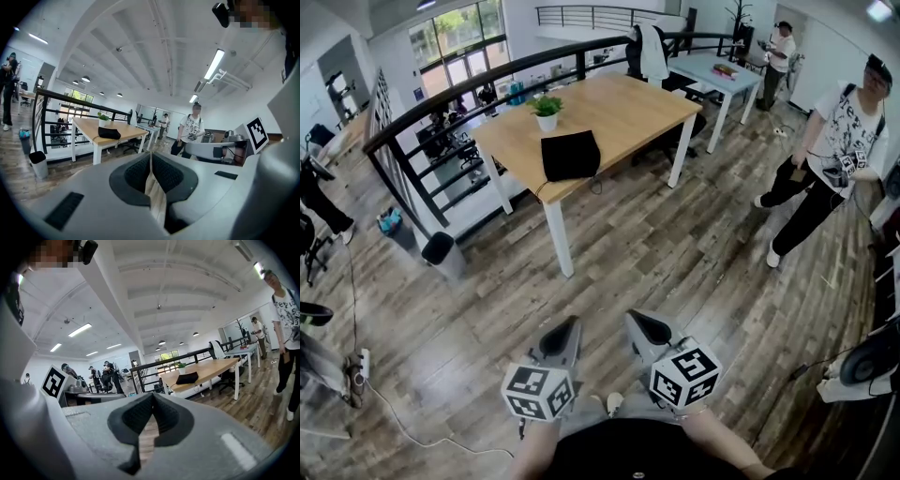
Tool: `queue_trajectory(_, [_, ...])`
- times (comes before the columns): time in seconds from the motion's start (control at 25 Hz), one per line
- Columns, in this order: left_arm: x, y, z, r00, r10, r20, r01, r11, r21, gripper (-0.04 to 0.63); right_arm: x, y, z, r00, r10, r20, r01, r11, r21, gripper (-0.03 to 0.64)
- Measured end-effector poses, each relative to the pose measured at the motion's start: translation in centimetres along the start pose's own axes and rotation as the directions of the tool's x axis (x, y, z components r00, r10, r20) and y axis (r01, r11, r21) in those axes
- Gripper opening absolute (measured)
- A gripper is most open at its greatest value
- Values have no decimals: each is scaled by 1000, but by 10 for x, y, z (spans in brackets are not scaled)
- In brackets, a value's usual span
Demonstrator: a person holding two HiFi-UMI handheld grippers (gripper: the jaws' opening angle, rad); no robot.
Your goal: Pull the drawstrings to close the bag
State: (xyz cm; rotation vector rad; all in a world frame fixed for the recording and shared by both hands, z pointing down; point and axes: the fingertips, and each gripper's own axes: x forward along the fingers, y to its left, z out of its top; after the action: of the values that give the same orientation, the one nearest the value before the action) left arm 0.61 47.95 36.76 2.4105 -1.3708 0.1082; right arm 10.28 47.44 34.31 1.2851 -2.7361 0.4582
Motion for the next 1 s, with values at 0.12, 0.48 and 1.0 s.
queue_trajectory(0.12, [5, 0, 2, 1000, 7, 1, -7, 1000, 17, 25, -1, -8, 3, 1000, -1, 0, 1, 1000, -14, -2])
queue_trajectory(0.48, [19, -6, -7, 998, 55, -15, -55, 998, 16, 25, -8, -33, -7, 1000, 17, -20, -17, 1000, 1, -2])
queue_trajectory(1.0, [74, 38, 1, 998, 60, -37, -60, 998, 0, 25, 53, -72, 2, 1000, 2, -21, -2, 1000, 3, -2])
